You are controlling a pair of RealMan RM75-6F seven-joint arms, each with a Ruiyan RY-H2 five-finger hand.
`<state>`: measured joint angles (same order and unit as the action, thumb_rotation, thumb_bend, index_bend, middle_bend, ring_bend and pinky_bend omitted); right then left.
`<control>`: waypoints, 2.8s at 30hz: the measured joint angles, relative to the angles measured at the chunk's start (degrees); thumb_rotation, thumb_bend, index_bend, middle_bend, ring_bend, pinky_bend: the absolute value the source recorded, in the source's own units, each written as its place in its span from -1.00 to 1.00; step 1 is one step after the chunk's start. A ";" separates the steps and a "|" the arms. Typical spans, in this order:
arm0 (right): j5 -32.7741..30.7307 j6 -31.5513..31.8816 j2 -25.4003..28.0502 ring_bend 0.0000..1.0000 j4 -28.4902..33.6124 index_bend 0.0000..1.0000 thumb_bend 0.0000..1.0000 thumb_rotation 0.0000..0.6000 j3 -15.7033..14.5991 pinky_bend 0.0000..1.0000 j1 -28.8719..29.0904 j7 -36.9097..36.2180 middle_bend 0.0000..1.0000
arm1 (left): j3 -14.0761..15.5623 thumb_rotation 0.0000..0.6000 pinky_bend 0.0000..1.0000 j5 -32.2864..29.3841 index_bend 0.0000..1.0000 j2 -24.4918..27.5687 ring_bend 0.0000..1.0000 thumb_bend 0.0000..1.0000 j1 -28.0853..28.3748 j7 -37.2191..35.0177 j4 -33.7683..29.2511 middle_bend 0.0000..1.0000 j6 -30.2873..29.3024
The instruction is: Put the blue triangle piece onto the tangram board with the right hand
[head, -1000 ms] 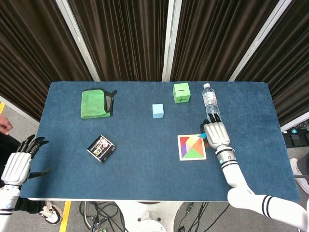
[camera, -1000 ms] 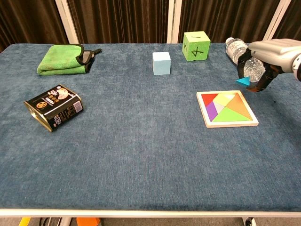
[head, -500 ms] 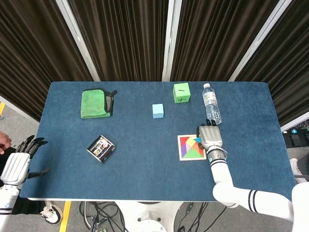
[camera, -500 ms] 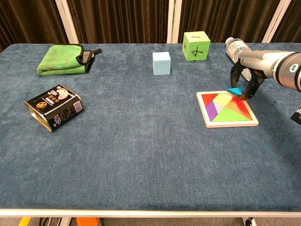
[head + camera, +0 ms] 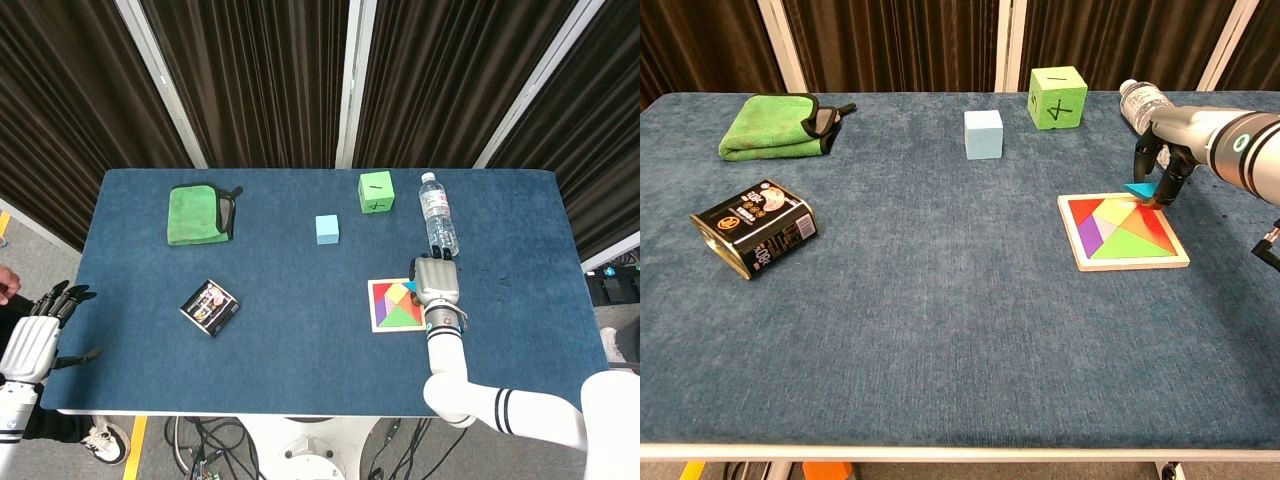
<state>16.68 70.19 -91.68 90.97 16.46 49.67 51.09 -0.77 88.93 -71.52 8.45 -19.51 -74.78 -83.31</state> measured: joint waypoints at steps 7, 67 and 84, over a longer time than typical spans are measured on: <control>-0.41 -0.10 -0.71 -0.90 -0.98 0.15 -0.49 1.00 0.13 -1.00 0.38 0.05 -0.40 | 0.24 1.00 -0.69 0.15 -0.56 0.07 -0.92 -0.85 0.07 -0.60 0.33 -0.69 0.27; 7.17 -1.49 1.72 -0.91 5.21 -0.15 -0.56 1.00 0.08 -1.00 -0.61 -4.47 -0.46 | 0.13 1.00 -0.69 -0.24 -0.56 0.47 -0.92 -0.85 -0.11 -0.37 0.14 -0.69 0.01; 58.01 24.26 17.52 -1.00 15.84 -0.98 -0.59 1.00 -16.97 -1.00 -22.26 -18.70 -1.00 | -1.19 1.00 -0.69 0.18 -0.56 3.98 -0.92 -0.85 0.26 8.30 -8.33 -0.69 -1.67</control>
<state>74.70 94.44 -74.17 106.81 -0.51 27.40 32.39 -1.96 89.10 -67.54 8.71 -11.21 -83.11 -84.98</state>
